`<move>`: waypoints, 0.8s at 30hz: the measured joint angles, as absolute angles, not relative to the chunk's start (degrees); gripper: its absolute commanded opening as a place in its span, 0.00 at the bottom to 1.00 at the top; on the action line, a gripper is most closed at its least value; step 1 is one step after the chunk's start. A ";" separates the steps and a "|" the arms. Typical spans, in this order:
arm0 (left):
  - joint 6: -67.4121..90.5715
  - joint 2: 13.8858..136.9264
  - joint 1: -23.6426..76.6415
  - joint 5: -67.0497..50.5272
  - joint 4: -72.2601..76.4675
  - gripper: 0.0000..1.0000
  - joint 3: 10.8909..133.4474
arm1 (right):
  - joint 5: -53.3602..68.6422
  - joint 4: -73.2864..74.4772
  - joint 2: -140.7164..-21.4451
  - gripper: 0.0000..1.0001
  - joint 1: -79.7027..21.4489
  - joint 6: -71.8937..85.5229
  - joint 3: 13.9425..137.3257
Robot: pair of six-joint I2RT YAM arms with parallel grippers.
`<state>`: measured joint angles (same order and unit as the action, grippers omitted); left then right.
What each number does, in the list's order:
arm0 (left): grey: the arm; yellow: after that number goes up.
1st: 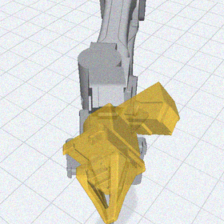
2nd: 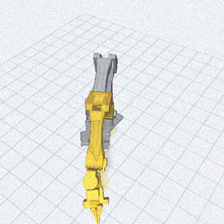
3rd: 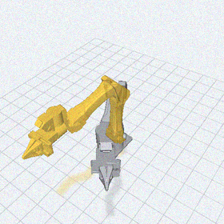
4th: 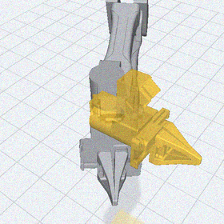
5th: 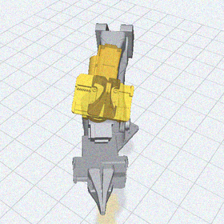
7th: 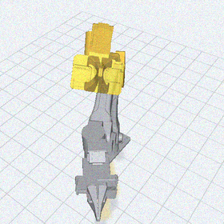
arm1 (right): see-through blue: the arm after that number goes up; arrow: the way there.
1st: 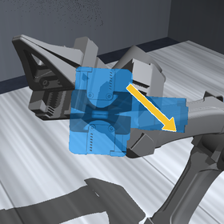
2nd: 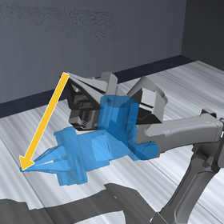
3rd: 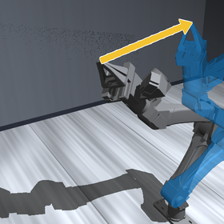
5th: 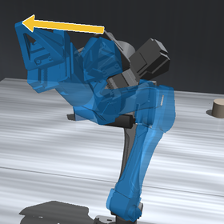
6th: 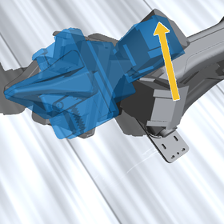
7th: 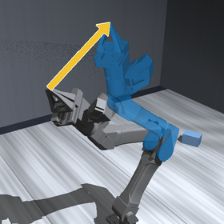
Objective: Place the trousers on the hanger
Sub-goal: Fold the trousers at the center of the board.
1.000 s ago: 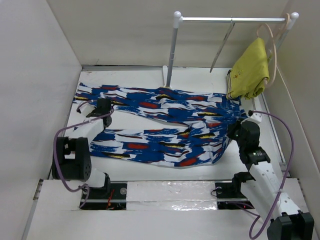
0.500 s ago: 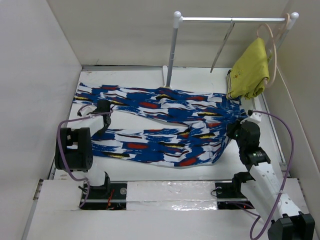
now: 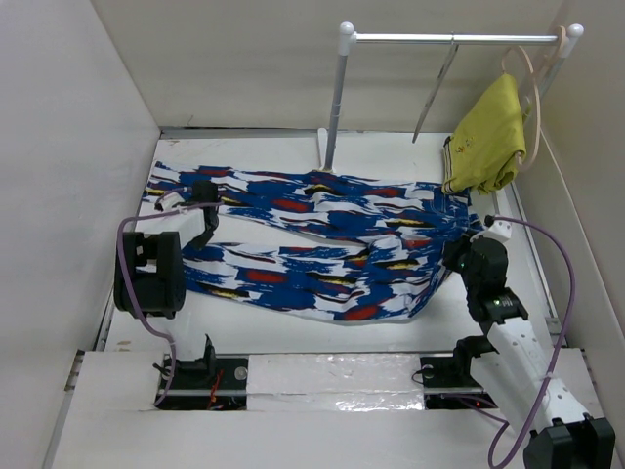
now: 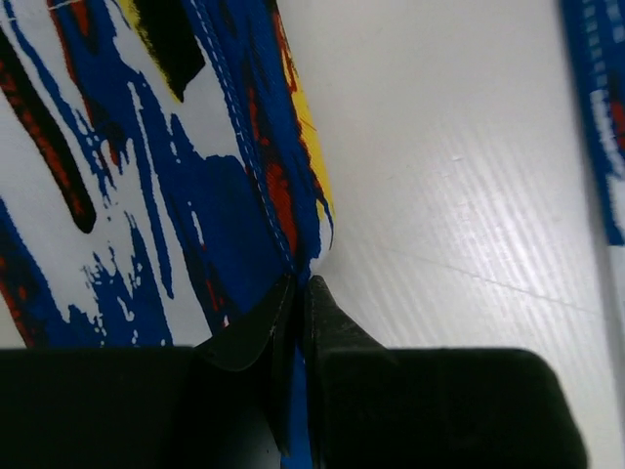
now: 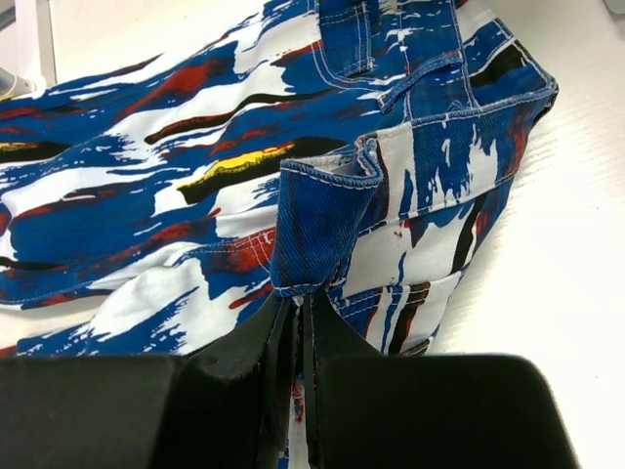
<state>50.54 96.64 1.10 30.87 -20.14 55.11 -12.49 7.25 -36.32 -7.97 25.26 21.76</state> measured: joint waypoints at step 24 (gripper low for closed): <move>45.78 98.37 0.08 34.30 -20.82 0.46 68.18 | -12.49 6.96 -37.28 0.02 -7.94 24.40 21.76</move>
